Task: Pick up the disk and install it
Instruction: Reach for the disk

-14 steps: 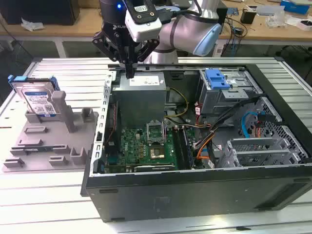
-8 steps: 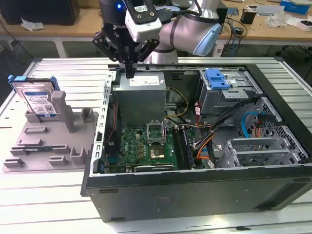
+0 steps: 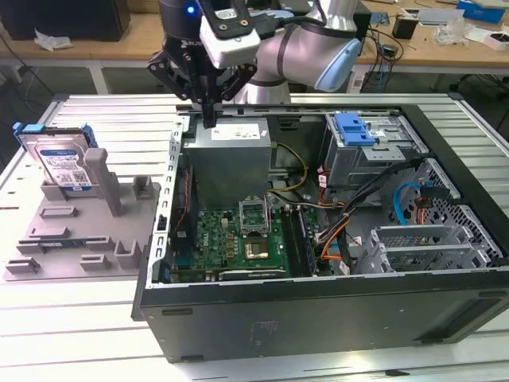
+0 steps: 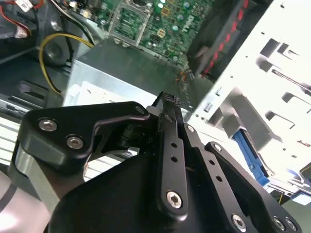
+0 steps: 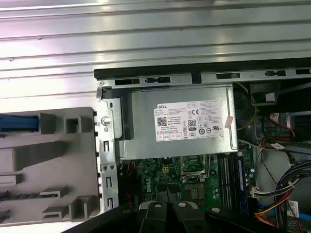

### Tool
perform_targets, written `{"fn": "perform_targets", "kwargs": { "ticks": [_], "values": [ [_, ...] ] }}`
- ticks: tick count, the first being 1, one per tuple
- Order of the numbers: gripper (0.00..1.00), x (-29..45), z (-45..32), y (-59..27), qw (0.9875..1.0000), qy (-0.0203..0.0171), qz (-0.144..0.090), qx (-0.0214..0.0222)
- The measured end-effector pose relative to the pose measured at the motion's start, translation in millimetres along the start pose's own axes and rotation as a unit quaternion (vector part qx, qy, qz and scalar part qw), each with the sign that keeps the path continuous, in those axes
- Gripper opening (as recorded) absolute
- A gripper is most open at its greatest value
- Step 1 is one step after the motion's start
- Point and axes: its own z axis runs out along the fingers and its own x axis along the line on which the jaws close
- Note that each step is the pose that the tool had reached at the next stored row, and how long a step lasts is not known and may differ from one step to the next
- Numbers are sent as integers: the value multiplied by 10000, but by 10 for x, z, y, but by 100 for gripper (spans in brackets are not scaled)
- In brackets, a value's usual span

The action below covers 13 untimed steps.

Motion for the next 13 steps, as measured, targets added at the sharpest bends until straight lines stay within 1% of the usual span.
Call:
{"fn": "perform_targets", "kwargs": {
  "ticks": [1,4,5,6,7,8,9,10,11,13],
  "values": [
    [11,50,-1,5,10000,6,0,0],
    [11,154,-2,31,10000,26,1,2],
    [11,207,-2,56,10000,38,0,2],
    [11,275,-1,94,10000,52,3,4],
    [11,368,-1,142,10000,69,3,5],
    [11,416,-1,167,10000,78,3,6],
    [11,442,-1,180,10000,83,3,6],
    [11,486,0,202,10000,91,4,7],
    [11,553,0,236,9999,103,4,7],
    [11,623,0,271,9999,114,6,9]
  ]
}}
